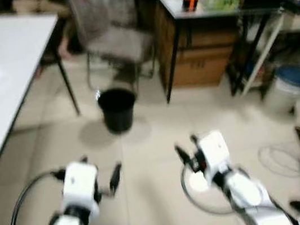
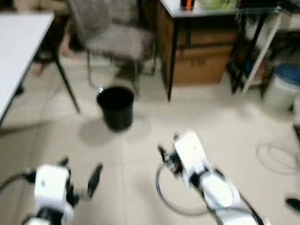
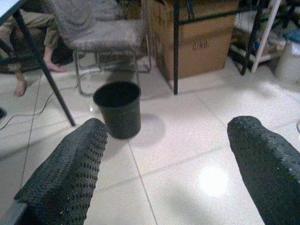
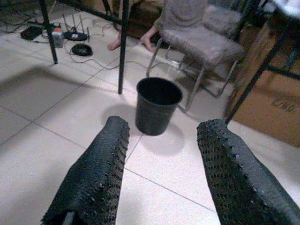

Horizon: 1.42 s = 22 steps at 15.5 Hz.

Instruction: Picking trash to rubbish bin

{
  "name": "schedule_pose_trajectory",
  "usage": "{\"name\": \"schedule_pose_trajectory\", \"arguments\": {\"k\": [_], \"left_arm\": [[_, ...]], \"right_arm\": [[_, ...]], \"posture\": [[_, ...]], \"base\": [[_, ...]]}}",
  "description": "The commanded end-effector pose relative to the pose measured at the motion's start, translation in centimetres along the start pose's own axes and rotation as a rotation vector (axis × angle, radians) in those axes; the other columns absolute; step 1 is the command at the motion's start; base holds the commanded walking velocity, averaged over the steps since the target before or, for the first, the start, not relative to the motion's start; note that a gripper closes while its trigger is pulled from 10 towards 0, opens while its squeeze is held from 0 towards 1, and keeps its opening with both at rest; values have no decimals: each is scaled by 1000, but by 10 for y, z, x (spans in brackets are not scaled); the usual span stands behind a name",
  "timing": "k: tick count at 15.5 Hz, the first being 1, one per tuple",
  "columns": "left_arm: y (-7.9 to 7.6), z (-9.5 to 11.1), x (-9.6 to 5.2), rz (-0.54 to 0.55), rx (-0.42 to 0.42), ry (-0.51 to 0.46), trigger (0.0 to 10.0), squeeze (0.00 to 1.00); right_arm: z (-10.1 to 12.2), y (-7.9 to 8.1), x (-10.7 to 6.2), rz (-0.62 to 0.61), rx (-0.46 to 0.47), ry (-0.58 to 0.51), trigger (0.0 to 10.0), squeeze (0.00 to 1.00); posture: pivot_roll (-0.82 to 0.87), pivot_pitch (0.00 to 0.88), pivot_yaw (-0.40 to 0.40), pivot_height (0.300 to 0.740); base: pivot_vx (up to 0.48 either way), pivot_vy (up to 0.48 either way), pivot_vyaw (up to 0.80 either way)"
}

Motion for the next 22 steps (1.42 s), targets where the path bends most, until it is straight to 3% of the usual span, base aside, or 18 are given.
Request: {"name": "schedule_pose_trajectory", "arguments": {"k": [1, 7, 10, 12, 14, 18, 22], "left_arm": [[0, 6, 0, 3, 8, -17, 10000, 0], [2, 15, 0, 23, 1, -41, 10000, 0], [11, 24, 1, 70, -9, -79, 10000, 0], [28, 31, 2, 185, -25, -106, 10000, 0], [42, 45, 5, 267, 32, -158, 10000, 0], [51, 69, 7, 318, 84, -228, 10000, 0], [55, 70, 9, 339, 69, -226, 10000, 0]], "right_arm": [[5, -7, 0, -28, -39, -28, 10000, 0], [11, 0, 0, 33, 91, -39, 10000, 0], [21, -3, 1, 43, 125, -83, 10000, 0], [30, -4, 3, 60, 103, -111, 10000, 0], [40, -1, 7, 92, 94, -140, 10000, 0], [53, 2, 14, 133, 87, -170, 10000, 0], [61, 4, 20, 159, 81, -190, 10000, 0]], "posture": [[125, 48, -110, 740], [131, 41, -116, 740], [133, 37, -119, 740], [134, 34, -121, 740], [135, 34, -127, 740], [135, 39, -137, 740], [147, 38, -140, 740]], "base": [[-326, 0, 0], [-324, 0, 0], [-311, 0, 0], [0, 0, 0], [0, 0, 800], [0, 0, 800], [0, 0, 800]]}}
Point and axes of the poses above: a point about 5 cm out from each wrist's last joint towards the gripper, its own x axis pointing out of the wrist towards the gripper, its own z axis along the axis of the wrist's last joint, y = z × x, the point moved 4 cm from there along x, pointing out of the wrist towards the gripper, and after that the axes turned 7 degrees about x, right-handed, at the moved point
